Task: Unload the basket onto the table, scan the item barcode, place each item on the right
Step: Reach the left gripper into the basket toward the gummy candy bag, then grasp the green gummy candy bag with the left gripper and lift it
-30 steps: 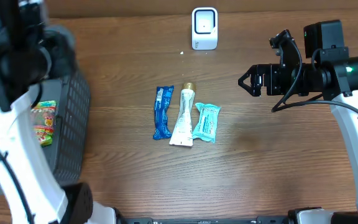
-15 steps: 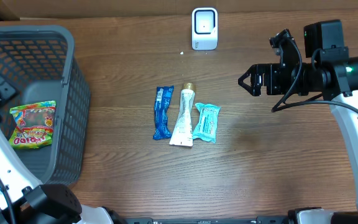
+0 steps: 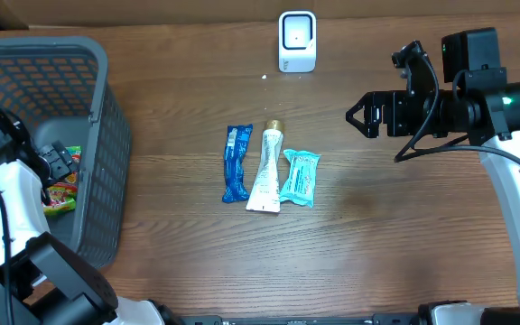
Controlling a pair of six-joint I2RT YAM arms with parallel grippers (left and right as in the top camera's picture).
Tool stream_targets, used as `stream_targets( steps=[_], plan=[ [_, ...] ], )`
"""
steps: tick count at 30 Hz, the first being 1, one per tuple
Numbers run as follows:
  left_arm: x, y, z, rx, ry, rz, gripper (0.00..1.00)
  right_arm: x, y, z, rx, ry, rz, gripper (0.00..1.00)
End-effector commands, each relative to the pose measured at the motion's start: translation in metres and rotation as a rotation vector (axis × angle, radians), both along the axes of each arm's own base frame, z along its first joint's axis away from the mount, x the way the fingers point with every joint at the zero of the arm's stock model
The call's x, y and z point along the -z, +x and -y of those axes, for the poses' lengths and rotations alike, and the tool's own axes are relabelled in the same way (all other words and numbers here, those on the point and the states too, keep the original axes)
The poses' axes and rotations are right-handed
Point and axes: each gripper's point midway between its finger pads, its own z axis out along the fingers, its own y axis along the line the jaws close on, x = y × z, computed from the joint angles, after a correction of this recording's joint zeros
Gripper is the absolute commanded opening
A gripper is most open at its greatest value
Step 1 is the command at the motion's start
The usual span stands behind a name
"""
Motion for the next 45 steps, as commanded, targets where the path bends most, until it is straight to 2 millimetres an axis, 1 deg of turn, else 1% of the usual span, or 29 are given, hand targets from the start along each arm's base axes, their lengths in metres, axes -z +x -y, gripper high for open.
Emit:
stream_targets(
  steps=[1, 2, 4, 8, 11, 14, 15, 16, 17, 18, 19, 20, 21, 22, 23, 26, 27, 30, 32, 34, 36, 37, 38, 39, 40, 42, 43, 44, 45],
  plan=[
    [0.015, -0.005, 0.001, 0.073, 0.037, -0.035, 0.85, -0.011, 0.002, -0.003, -0.009, 0.006, 0.034, 1.0],
    [0.018, -0.005, 0.0, 0.077, 0.042, -0.036, 0.85, -0.011, 0.002, -0.002, -0.009, 0.006, 0.033, 1.0],
    [0.022, -0.008, -0.006, 0.066, 0.083, -0.05, 0.94, -0.011, 0.001, -0.002, -0.009, 0.005, 0.03, 1.0],
    [0.017, -0.004, -0.015, 0.089, 0.139, -0.052, 0.97, -0.01, 0.0, -0.002, -0.009, 0.004, 0.022, 1.0],
    [0.021, 0.003, -0.019, 0.099, 0.155, -0.04, 1.0, -0.01, 0.0, -0.002, -0.009, 0.004, 0.022, 1.0],
    [0.042, 0.005, -0.015, 0.128, 0.107, -0.068, 1.0, -0.009, -0.001, -0.002, -0.009, 0.004, 0.019, 1.0],
    [0.057, 0.002, -0.012, 0.131, 0.078, -0.1, 0.97, -0.009, -0.001, -0.002, -0.009, 0.004, 0.019, 1.0],
    [0.064, 0.0, -0.011, 0.133, 0.063, -0.118, 0.89, -0.009, -0.001, -0.002, -0.009, 0.004, 0.019, 1.0],
    [0.071, -0.002, -0.01, 0.134, 0.049, -0.135, 0.78, -0.009, -0.001, -0.002, -0.009, 0.004, 0.018, 1.0],
    [0.074, -0.002, -0.009, 0.131, 0.043, -0.138, 0.69, -0.009, -0.001, -0.002, -0.009, 0.004, 0.018, 1.0],
    [0.074, -0.001, -0.009, 0.122, 0.039, -0.132, 0.53, -0.009, -0.001, -0.002, -0.009, 0.004, 0.019, 1.0],
    [0.073, 0.001, -0.011, 0.11, 0.044, -0.118, 0.34, -0.009, -0.001, -0.002, -0.009, 0.004, 0.019, 1.0],
    [0.071, 0.002, -0.012, 0.104, 0.048, -0.108, 0.19, -0.009, -0.001, -0.002, -0.009, 0.004, 0.02, 1.0],
    [0.068, 0.004, -0.013, 0.104, 0.053, -0.103, 0.07, -0.009, -0.001, -0.002, -0.009, 0.004, 0.02, 1.0],
    [0.066, 0.006, -0.014, 0.104, 0.055, -0.099, 0.04, -0.009, -0.001, -0.002, -0.009, 0.004, 0.02, 1.0],
    [0.047, 0.014, -0.016, 0.053, 0.042, -0.041, 0.04, -0.009, -0.001, -0.002, -0.009, 0.004, 0.02, 1.0],
    [0.038, 0.02, -0.016, 0.039, 0.027, -0.005, 0.04, -0.009, -0.001, -0.002, -0.009, 0.004, 0.02, 1.0],
    [-0.006, 0.043, -0.01, 0.051, -0.026, 0.109, 0.04, -0.01, 0.0, -0.002, -0.009, 0.004, 0.023, 1.0],
    [-0.042, 0.056, -0.003, 0.091, -0.06, 0.177, 0.04, -0.01, 0.0, -0.002, -0.009, 0.004, 0.022, 1.0],
    [-0.094, 0.071, 0.013, 0.157, -0.12, 0.276, 0.04, -0.01, 0.0, -0.002, -0.009, 0.005, 0.022, 1.0],
    [-0.13, 0.076, 0.023, 0.178, -0.154, 0.334, 0.04, -0.01, 0.0, -0.002, -0.008, 0.005, 0.022, 1.0],
    [-0.153, 0.076, 0.027, 0.172, -0.17, 0.368, 0.04, -0.01, 0.0, -0.002, -0.008, 0.005, 0.022, 1.0],
    [-0.185, 0.075, 0.036, 0.185, -0.186, 0.414, 0.04, -0.01, 0.0, -0.002, -0.009, 0.005, 0.022, 1.0],
    [-0.204, 0.075, 0.044, 0.209, -0.2, 0.446, 0.04, -0.01, 0.0, -0.002, -0.009, 0.005, 0.022, 1.0],
    [-0.217, 0.075, 0.052, 0.234, -0.216, 0.47, 0.04, -0.01, 0.0, -0.002, -0.008, 0.005, 0.022, 1.0],
    [-0.254, 0.075, 0.087, 0.336, -0.286, 0.55, 0.04, -0.01, 0.0, -0.002, -0.008, 0.005, 0.023, 1.0],
    [-0.266, 0.074, 0.103, 0.385, -0.317, 0.576, 0.04, -0.01, 0.0, -0.002, -0.008, 0.005, 0.023, 1.0],
    [-0.284, 0.072, 0.137, 0.495, -0.362, 0.609, 0.04, -0.01, 0.0, -0.002, -0.008, 0.005, 0.023, 1.0],
    [-0.288, 0.07, 0.155, 0.548, -0.381, 0.61, 0.04, -0.01, 0.0, -0.002, -0.009, 0.005, 0.023, 1.0]
  ],
)
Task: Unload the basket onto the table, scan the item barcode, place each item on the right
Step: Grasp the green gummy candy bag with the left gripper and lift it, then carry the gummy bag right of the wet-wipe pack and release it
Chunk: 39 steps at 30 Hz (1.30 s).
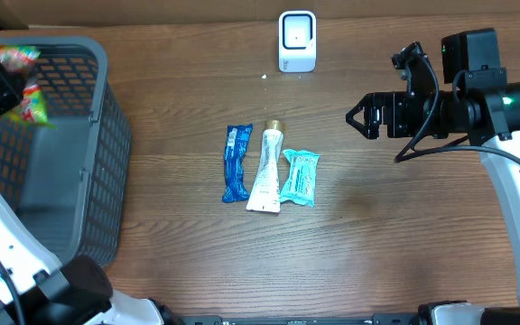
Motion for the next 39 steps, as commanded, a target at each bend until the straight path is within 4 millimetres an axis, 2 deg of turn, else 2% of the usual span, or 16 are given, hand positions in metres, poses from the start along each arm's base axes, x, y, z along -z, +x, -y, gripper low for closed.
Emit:
stream_targets(
  steps=[1, 4, 10, 15, 16, 19, 22, 23, 25, 28, 29, 31, 32, 36, 37, 39],
  plan=[
    [-0.052, -0.001, 0.092, 0.284, -0.09, 0.155, 0.04, -0.011, 0.003, -0.003, -0.009, 0.007, 0.037, 1.0],
    [-0.035, -0.009, 0.171, 0.5, -0.11, 0.059, 0.04, -0.011, 0.003, -0.003, -0.007, 0.009, 0.034, 1.0],
    [0.023, -0.015, 0.269, 0.666, -0.034, -0.155, 0.04, -0.011, 0.004, -0.001, 0.0, -0.005, 0.038, 1.0],
    [0.075, -0.005, 0.353, 0.768, -0.084, -0.189, 0.04, -0.015, 0.013, 0.023, 0.073, -0.036, 0.061, 1.0],
    [0.084, -0.005, 0.368, 0.786, -0.093, -0.19, 0.04, -0.017, 0.015, 0.03, 0.091, -0.036, 0.065, 1.0],
    [0.126, -0.008, 0.436, 0.882, -0.122, -0.192, 0.05, -0.028, 0.021, 0.066, 0.196, -0.037, 0.077, 0.96],
    [0.156, -0.015, 0.478, 0.966, -0.117, -0.194, 0.08, -0.031, 0.024, 0.096, 0.302, -0.027, 0.063, 0.94],
    [0.175, -0.021, 0.5, 0.999, -0.12, -0.22, 0.08, -0.03, 0.024, 0.114, 0.372, -0.016, 0.047, 0.95],
    [0.205, -0.032, 0.527, 1.036, -0.122, -0.269, 0.08, -0.03, 0.023, 0.136, 0.459, 0.001, 0.026, 0.94],
    [0.241, -0.048, 0.549, 1.08, -0.108, -0.338, 0.08, -0.029, 0.02, 0.15, 0.51, 0.02, 0.008, 0.95],
    [0.252, -0.053, 0.554, 1.092, -0.108, -0.364, 0.12, -0.029, 0.02, 0.151, 0.512, 0.019, 0.005, 0.95],
    [0.261, -0.061, 0.56, 1.101, -0.121, -0.394, 0.64, -0.028, 0.019, 0.15, 0.512, 0.019, 0.003, 0.96],
    [0.262, -0.063, 0.563, 1.109, -0.129, -0.398, 1.0, -0.029, 0.02, 0.15, 0.511, 0.02, 0.005, 0.96],
    [0.245, -0.052, 0.561, 1.147, -0.106, -0.343, 1.0, -0.024, 0.02, 0.15, 0.511, 0.02, -0.007, 0.96],
    [0.232, -0.045, 0.557, 1.149, -0.1, -0.322, 1.0, -0.021, 0.019, 0.149, 0.51, 0.02, -0.017, 0.96],
    [0.185, -0.025, 0.541, 1.138, -0.087, -0.263, 1.0, -0.006, 0.012, 0.147, 0.51, 0.023, -0.07, 0.96]
  ],
)
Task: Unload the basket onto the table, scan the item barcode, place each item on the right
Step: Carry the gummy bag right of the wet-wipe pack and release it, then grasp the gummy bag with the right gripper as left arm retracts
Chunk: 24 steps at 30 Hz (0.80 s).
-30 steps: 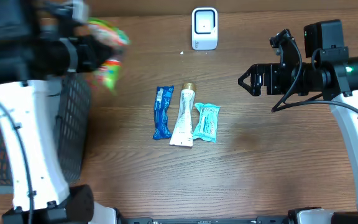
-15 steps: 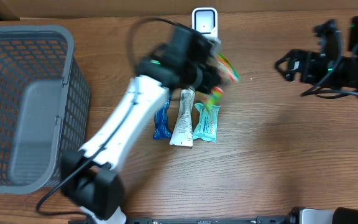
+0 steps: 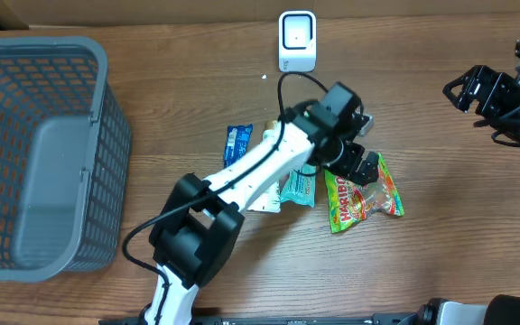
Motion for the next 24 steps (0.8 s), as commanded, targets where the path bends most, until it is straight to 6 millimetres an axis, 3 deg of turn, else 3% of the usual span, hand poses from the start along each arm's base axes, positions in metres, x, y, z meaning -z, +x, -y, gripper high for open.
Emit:
stream_targets(
  steps=[1, 3, 4, 6, 9, 11, 15, 19, 24],
  plan=[
    [-0.093, 0.044, -0.018, -0.011, -0.091, 0.155, 1.0, 0.014, -0.008, -0.005, -0.005, 0.02, -0.047, 0.96],
    [-0.158, 0.063, -0.05, -0.071, -0.119, 0.223, 1.0, 0.031, -0.014, -0.01, -0.012, 0.039, -0.1, 0.95],
    [-0.177, 0.068, -0.061, -0.094, -0.128, 0.246, 1.0, 0.036, -0.016, -0.012, -0.016, 0.043, -0.114, 0.96],
    [-0.235, 0.078, -0.098, -0.171, -0.166, 0.331, 1.0, 0.057, -0.023, -0.023, -0.05, 0.054, -0.166, 0.96],
    [-0.279, 0.083, -0.144, -0.265, -0.187, 0.406, 1.0, 0.086, -0.031, -0.046, -0.196, 0.019, -0.189, 1.0],
    [-0.282, 0.084, -0.169, -0.317, -0.168, 0.397, 1.0, 0.109, -0.036, -0.061, -0.27, 0.006, -0.199, 1.0],
    [-0.265, 0.085, -0.2, -0.388, -0.1, 0.33, 1.0, 0.15, -0.044, -0.079, -0.324, 0.007, -0.235, 1.0],
    [-0.247, 0.087, -0.231, -0.47, 0.05, 0.32, 1.0, 0.187, -0.049, -0.076, -0.318, -0.011, -0.289, 0.99],
    [-0.245, 0.089, -0.24, -0.495, 0.099, 0.336, 1.0, 0.232, -0.058, -0.074, -0.316, -0.004, -0.384, 0.98]
  ],
)
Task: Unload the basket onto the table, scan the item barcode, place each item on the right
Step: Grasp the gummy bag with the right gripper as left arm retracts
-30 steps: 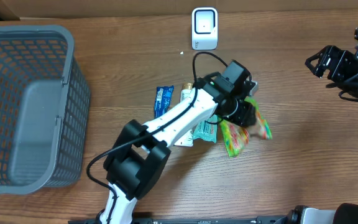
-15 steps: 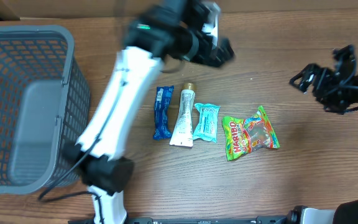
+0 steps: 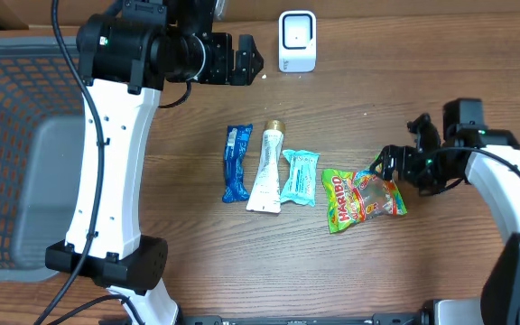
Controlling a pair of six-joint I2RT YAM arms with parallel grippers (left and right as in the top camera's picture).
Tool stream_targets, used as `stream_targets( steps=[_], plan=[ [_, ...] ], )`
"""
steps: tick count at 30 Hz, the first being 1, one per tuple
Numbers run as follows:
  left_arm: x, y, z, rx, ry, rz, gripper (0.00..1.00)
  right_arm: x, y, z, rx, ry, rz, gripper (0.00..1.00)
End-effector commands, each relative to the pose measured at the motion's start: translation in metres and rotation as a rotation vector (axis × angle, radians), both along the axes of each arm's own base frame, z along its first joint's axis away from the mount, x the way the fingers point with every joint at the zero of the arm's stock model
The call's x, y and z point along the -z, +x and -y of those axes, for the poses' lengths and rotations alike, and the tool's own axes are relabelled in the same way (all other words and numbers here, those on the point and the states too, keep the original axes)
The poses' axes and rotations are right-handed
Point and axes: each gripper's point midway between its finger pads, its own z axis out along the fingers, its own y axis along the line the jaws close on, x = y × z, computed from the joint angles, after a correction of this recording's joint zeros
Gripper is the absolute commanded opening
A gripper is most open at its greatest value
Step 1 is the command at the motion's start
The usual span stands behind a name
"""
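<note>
A green and red Haribo candy bag (image 3: pixel 361 200) lies flat on the table, right of the row of items. My right gripper (image 3: pixel 389 169) is low at the bag's upper right corner, its fingers apart and nothing lifted. The white barcode scanner (image 3: pixel 297 41) stands at the back centre. Raised high beside the scanner, on its left, is my left gripper (image 3: pixel 246 61), open and empty.
A blue packet (image 3: pixel 236 162), a white toothpaste tube (image 3: pixel 266 170) and a teal packet (image 3: pixel 300 176) lie side by side mid-table. A grey mesh basket (image 3: pixel 25 81) fills the left side. My left arm's tall white link rises in front of the basket.
My left gripper has left the candy bag and now sits high at the back, left of the scanner. My right gripper has come down from the far right to the bag's right corner.
My left gripper was down in the basket at the candy bag, then held it up over the basket's back corner. It then had the bag on the table right of the teal packet. Now the bag lies free with my right gripper at it.
</note>
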Motion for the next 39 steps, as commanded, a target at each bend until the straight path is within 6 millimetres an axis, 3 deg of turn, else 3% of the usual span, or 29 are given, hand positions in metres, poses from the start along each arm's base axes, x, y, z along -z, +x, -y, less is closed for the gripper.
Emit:
stream_targets(
  steps=[1, 5, 8, 14, 16, 19, 25, 28, 30, 32, 33, 37, 39],
  plan=[
    [0.003, 0.005, -0.01, -0.023, 0.061, 0.016, 1.0, 0.023, -0.006, 0.003, -0.005, -0.023, -0.055, 0.97],
    [0.004, 0.005, -0.012, -0.027, 0.07, 0.016, 1.0, 0.044, -0.011, 0.005, -0.005, -0.032, -0.104, 0.96],
    [0.01, 0.003, -0.025, -0.06, 0.137, 0.001, 1.0, 0.054, -0.016, 0.005, -0.001, -0.029, -0.138, 0.95],
    [-0.005, 0.01, -0.066, -0.203, 0.32, 0.087, 1.0, 0.044, -0.012, -0.02, -0.005, 0.135, -0.124, 0.86],
    [-0.013, 0.009, -0.076, -0.238, 0.357, 0.115, 1.0, 0.044, -0.01, -0.02, -0.006, 0.131, -0.112, 0.85],
    [-0.015, 0.005, -0.081, -0.23, 0.392, 0.12, 1.0, 0.05, -0.01, -0.02, -0.007, 0.131, -0.095, 0.76],
    [-0.006, -0.006, -0.095, -0.188, 0.425, 0.063, 1.0, 0.059, -0.022, -0.025, -0.006, 0.16, -0.112, 0.49],
    [0.0, -0.014, -0.113, -0.159, 0.402, 0.011, 1.0, 0.057, -0.021, -0.028, -0.007, 0.179, -0.107, 0.26],
    [0.002, -0.015, -0.127, -0.187, 0.362, -0.015, 1.0, 0.055, -0.019, -0.03, -0.009, 0.197, -0.098, 0.04],
    [0.003, -0.017, -0.15, -0.25, 0.347, -0.035, 1.0, 0.05, -0.015, -0.033, 0.013, 0.229, -0.095, 0.04],
    [0.002, -0.017, -0.173, -0.349, 0.322, -0.052, 1.0, 0.036, -0.003, -0.035, 0.041, 0.271, -0.08, 0.04],
    [0.001, -0.017, -0.19, -0.466, 0.276, -0.062, 1.0, -0.005, 0.023, -0.028, 0.039, 0.238, 0.003, 0.04],
    [0.001, -0.017, -0.19, -0.467, 0.277, -0.063, 1.0, -0.027, 0.039, -0.009, 0.118, 0.121, 0.034, 0.04]
  ],
)
